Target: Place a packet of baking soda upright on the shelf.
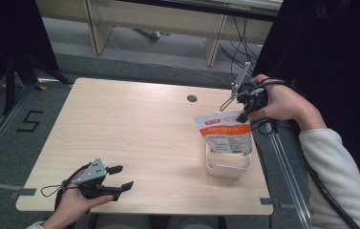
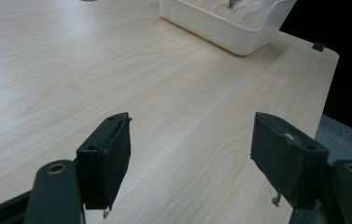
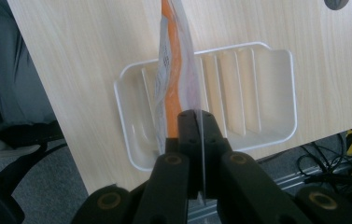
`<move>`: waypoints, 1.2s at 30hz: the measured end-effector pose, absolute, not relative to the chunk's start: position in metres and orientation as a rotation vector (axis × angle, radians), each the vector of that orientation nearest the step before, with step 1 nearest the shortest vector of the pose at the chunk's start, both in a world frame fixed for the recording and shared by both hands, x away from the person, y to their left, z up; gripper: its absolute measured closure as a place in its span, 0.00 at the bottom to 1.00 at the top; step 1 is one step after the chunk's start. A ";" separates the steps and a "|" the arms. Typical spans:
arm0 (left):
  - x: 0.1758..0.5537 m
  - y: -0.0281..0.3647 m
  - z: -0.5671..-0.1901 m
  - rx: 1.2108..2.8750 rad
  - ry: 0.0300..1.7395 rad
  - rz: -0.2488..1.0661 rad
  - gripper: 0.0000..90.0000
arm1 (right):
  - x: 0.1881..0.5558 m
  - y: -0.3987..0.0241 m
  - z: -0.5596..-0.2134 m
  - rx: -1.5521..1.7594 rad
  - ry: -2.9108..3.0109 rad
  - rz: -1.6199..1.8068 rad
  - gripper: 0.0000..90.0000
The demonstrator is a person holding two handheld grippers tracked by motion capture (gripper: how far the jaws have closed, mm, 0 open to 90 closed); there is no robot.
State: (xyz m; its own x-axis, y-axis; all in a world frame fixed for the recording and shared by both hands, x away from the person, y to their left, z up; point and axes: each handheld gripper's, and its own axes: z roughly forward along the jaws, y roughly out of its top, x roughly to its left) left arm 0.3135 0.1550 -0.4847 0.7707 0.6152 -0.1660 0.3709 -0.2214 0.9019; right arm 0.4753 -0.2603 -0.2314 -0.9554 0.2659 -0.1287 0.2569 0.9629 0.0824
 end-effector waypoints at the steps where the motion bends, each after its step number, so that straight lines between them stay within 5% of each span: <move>1: 0.313 0.155 -0.485 1.840 0.762 0.270 0.31 | 0.476 -0.260 -0.232 0.396 2.975 0.100 1.00; 36: 0.313 0.155 -0.484 1.838 0.764 0.280 0.31 | 0.485 -0.256 -0.247 0.350 2.975 0.061 1.00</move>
State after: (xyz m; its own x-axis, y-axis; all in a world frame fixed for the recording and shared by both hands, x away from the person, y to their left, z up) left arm 0.3132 0.1555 -0.4839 0.7663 0.6216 -0.1625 0.3693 -0.2192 0.9031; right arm 0.4845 -0.2555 -0.2473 -0.9622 0.2340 -0.1394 0.2281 0.9720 0.0571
